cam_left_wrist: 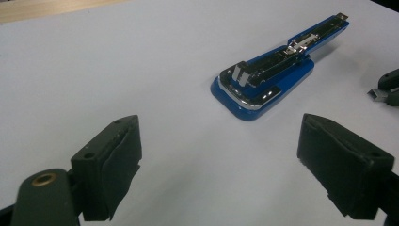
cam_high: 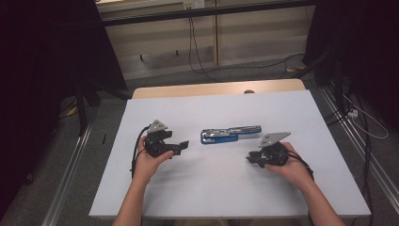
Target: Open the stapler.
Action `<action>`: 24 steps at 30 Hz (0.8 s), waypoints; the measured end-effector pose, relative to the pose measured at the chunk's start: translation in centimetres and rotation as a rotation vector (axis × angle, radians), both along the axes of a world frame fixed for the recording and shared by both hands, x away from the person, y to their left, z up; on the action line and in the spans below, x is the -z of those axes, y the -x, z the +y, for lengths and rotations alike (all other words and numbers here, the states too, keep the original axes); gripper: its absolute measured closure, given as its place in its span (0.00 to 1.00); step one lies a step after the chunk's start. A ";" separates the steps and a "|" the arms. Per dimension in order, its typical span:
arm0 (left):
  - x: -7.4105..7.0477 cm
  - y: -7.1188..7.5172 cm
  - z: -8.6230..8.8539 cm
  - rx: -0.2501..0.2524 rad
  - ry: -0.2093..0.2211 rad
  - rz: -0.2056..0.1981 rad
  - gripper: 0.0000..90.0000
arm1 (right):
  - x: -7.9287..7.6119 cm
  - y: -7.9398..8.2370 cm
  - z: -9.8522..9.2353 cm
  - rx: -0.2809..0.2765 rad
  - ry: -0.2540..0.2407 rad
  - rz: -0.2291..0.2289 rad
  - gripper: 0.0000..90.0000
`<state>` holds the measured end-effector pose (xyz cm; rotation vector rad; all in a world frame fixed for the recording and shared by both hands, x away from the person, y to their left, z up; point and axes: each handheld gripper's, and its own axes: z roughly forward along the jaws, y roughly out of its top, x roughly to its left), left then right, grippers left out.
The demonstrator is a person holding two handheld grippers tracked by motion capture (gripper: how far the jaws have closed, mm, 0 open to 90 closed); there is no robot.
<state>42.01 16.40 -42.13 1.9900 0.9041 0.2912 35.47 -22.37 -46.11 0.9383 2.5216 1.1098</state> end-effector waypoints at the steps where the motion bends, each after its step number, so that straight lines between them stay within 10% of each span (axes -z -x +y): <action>1: 0.0 0.0 0.0 0.000 0.001 0.000 0.16 | 0.0 0.0 0.0 0.003 -0.005 0.001 0.88; 24: -0.4 0.6 1.5 -0.018 0.004 -0.005 0.15 | -1.8 -0.4 0.1 0.008 -0.046 -0.019 0.88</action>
